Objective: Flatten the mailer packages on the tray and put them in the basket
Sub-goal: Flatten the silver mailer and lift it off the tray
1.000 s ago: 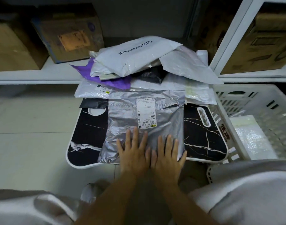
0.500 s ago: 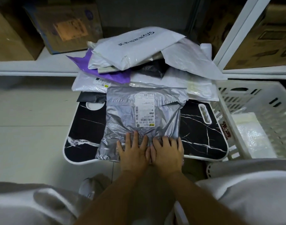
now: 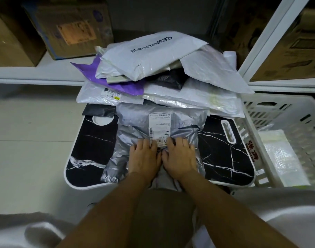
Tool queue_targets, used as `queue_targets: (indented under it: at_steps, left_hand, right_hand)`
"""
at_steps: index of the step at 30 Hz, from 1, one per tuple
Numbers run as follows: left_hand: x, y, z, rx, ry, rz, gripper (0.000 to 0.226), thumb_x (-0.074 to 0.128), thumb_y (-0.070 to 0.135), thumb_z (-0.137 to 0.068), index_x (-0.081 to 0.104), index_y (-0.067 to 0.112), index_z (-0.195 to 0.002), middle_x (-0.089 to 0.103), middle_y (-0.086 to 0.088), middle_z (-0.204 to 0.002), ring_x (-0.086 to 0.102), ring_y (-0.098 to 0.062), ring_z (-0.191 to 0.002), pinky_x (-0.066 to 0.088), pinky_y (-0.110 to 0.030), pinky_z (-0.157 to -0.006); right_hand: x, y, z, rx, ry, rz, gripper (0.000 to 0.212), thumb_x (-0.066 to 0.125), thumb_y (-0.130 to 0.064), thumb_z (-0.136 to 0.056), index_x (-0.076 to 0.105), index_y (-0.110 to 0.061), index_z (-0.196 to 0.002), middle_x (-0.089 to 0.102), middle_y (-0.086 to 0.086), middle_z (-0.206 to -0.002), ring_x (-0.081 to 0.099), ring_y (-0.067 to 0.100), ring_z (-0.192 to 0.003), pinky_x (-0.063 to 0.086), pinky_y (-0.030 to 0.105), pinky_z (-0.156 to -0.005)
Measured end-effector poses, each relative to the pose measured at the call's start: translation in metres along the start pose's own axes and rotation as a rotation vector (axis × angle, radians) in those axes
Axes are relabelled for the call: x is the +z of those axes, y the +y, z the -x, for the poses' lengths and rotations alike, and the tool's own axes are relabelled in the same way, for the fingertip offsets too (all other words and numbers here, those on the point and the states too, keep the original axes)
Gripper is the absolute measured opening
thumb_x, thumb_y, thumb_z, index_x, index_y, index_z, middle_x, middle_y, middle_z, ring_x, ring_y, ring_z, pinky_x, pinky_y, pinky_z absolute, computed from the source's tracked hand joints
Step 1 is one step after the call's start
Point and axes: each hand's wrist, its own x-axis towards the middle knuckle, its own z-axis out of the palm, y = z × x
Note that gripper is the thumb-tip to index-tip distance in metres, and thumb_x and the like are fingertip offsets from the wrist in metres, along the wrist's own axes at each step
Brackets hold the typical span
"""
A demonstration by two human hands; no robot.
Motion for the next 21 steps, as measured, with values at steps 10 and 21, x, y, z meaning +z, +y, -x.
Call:
queue_targets:
  at_steps: [10,21]
  left_hand:
    - [0.007,-0.009,-0.016,0.021,-0.172,0.019,0.069,0.016,0.056,-0.094,0.014,0.016,-0.150,0.003,-0.006,-0.161,0.005,-0.032,-0.146,0.008,-0.055,-0.116]
    - [0.004,-0.020,-0.043,-0.033,0.071,0.000,0.065,0.019,0.058,-0.086,0.060,0.019,-0.117,0.055,-0.005,-0.111,0.049,-0.026,-0.105,0.036,-0.044,-0.088]
  right_hand:
    - [0.003,0.008,-0.020,-0.011,-0.104,-0.152,0.067,0.040,-0.048,-0.092,0.027,-0.012,-0.147,0.016,0.010,-0.160,0.010,0.028,-0.147,0.009,0.049,-0.118]
    - [0.005,0.011,-0.040,0.027,0.041,0.039,0.070,0.021,-0.062,-0.086,0.053,-0.018,-0.129,0.051,0.011,-0.124,0.042,0.028,-0.121,0.027,0.049,-0.101]
